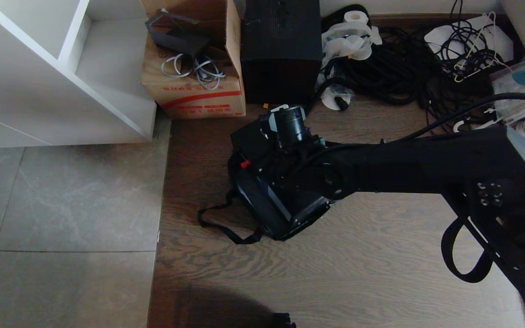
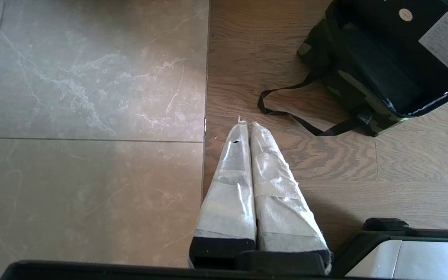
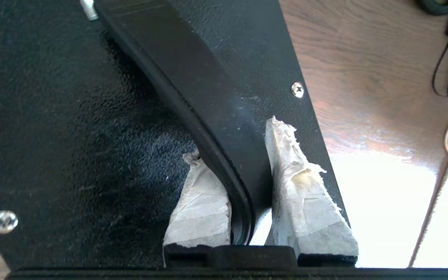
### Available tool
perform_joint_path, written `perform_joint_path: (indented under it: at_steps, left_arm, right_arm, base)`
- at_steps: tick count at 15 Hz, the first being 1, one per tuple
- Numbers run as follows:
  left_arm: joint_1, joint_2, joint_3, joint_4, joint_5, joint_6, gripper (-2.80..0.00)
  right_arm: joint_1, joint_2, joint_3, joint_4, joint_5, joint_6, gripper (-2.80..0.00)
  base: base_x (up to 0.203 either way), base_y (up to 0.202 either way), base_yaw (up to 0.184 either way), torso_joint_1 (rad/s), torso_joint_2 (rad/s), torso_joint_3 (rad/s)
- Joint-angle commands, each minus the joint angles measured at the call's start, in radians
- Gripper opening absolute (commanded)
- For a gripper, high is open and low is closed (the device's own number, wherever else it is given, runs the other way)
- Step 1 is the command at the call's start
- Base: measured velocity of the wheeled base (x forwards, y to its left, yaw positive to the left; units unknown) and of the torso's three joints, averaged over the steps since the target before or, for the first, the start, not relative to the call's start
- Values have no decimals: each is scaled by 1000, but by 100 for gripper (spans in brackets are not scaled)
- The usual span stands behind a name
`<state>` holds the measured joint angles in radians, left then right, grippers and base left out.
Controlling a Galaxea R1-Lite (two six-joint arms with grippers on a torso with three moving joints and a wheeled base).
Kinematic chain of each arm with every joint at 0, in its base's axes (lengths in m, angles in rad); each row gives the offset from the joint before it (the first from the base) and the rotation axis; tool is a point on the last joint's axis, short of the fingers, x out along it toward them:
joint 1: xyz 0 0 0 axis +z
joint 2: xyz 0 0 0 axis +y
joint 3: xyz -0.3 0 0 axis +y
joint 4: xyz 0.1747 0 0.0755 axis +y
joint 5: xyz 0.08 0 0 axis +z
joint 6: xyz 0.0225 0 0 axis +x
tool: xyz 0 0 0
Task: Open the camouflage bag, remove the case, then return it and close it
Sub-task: Place the black box back
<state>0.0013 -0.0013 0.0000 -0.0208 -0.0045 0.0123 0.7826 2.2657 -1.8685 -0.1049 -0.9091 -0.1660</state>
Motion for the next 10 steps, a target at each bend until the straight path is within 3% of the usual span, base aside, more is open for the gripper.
perform_joint_path:
  at_steps: [1,10]
  left_arm:
    - [0,0,9,-1,0,0,-280]
    - [0,0,9,-1,0,-2,-280]
  right_arm:
    - [4,-8,12,-1,-5,14,-280]
    - [37,-1,0,5,-4,31,-280]
  base:
    - [0,0,0,0,0,0]
    - [0,0,0,0,0,0]
